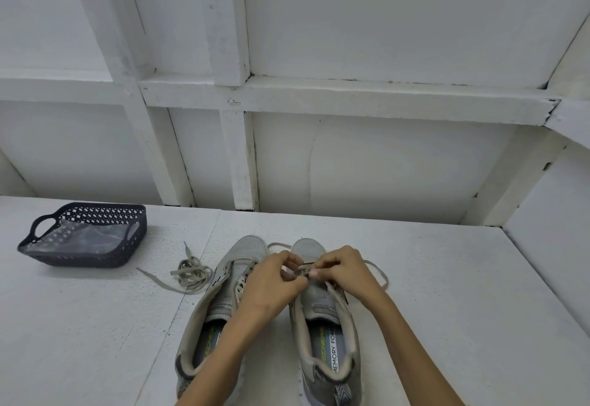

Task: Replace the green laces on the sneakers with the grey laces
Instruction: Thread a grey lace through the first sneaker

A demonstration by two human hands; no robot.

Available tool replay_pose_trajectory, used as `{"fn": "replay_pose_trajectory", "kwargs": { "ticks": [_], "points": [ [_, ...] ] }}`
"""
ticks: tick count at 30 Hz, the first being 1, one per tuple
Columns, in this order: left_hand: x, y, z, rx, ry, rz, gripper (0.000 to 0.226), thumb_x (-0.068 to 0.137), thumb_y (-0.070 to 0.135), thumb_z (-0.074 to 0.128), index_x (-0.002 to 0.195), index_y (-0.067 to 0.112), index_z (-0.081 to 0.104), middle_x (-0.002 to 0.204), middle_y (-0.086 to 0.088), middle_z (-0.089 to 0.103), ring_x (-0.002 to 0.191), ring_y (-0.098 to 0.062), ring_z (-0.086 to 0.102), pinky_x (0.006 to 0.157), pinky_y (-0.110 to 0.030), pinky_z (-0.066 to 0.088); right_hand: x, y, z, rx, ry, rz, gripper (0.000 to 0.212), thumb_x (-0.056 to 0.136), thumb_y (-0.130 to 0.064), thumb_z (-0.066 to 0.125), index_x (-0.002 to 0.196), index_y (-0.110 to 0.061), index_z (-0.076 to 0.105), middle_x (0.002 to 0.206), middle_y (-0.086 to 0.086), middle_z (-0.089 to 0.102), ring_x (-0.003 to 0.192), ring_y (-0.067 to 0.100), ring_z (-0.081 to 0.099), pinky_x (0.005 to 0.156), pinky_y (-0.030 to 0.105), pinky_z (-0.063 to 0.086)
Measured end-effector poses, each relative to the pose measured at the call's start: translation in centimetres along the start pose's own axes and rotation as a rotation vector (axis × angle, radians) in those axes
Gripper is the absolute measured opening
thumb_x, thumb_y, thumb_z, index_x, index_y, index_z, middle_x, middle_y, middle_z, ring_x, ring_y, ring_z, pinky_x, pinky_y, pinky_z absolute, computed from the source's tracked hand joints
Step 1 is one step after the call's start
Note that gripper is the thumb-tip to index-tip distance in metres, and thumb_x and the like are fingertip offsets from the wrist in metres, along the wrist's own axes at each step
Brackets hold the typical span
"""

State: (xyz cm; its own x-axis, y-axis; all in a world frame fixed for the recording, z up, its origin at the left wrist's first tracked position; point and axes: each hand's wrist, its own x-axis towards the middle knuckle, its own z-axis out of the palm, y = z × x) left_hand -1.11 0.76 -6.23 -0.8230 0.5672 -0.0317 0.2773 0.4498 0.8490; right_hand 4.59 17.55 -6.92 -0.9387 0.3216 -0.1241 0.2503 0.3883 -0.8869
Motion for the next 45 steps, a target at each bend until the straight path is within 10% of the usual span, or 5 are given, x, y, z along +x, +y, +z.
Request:
{"fn": "replay_pose_trajectory", "kwargs": {
  "ticks": [5, 25, 29, 32, 45],
  "points": [
    [0.0, -0.2, 0.2, 0.144, 0.019, 0.069, 0.044, 0.062, 0.042, 0.050, 0.105, 0.036, 0.059, 0.108, 0.017, 0.056, 0.091, 0.000, 0.053, 0.077, -0.020, 0.043, -0.7, 0.4, -1.2, 0.568, 0.121, 0.098, 0.012, 0.081, -0.003, 0.072, 0.084, 0.009, 0.071, 0.066, 0.018, 0.056, 0.048, 0.017, 0.043, 0.041, 0.020, 0.034],
    [2.6, -2.1, 3.9, -0.011, 0.138, 0.276, 0.032, 0.081, 0.056, 0.056, 0.073, 0.028, 0.067, 0.056, 0.008, 0.055, 0.057, -0.003, 0.047, 0.056, -0.027, 0.035, 0.6, -3.3, -1.8, 0.100, 0.019, -0.118, 0.006, 0.077, 0.003, 0.076, 0.080, -0.001, 0.073, 0.065, 0.017, 0.069, 0.058, 0.026, 0.068, 0.067, 0.034, 0.060],
    [2.8, -1.7, 4.3, -0.200, 0.091, 0.315, 0.021, 0.078, 0.044, 0.067, 0.074, 0.024, 0.068, 0.063, 0.009, 0.063, 0.062, -0.001, 0.054, 0.072, -0.036, 0.047, 0.7, -4.0, -2.2, 0.059, 0.003, -0.116, 0.007, 0.079, 0.005, 0.072, 0.078, -0.002, 0.072, 0.066, 0.019, 0.069, 0.056, 0.023, 0.068, 0.063, 0.036, 0.060],
    [2.9, -1.8, 4.9, -0.235, 0.096, 0.255, 0.016, 0.072, 0.051, 0.064, 0.071, 0.035, 0.064, 0.059, 0.014, 0.058, 0.062, -0.002, 0.054, 0.114, -0.030, 0.018, 0.7, -4.6, -2.3, 0.015, -0.022, -0.125, 0.007, 0.079, 0.005, 0.072, 0.077, -0.002, 0.071, 0.065, 0.019, 0.069, 0.055, 0.024, 0.067, 0.060, 0.034, 0.058],
    [2.8, -0.5, 4.5, -0.367, -0.056, 0.192, 0.013, 0.081, 0.028, 0.072, 0.071, 0.034, 0.066, 0.070, 0.017, 0.070, 0.075, 0.001, 0.066, 0.120, -0.040, -0.008, 3.3, -14.2, -5.3, 0.309, 0.101, -0.440, 0.014, 0.076, 0.016, 0.069, 0.076, 0.002, 0.069, 0.058, 0.009, 0.066, 0.053, 0.023, 0.066, 0.058, 0.029, 0.059]
  ]
}}
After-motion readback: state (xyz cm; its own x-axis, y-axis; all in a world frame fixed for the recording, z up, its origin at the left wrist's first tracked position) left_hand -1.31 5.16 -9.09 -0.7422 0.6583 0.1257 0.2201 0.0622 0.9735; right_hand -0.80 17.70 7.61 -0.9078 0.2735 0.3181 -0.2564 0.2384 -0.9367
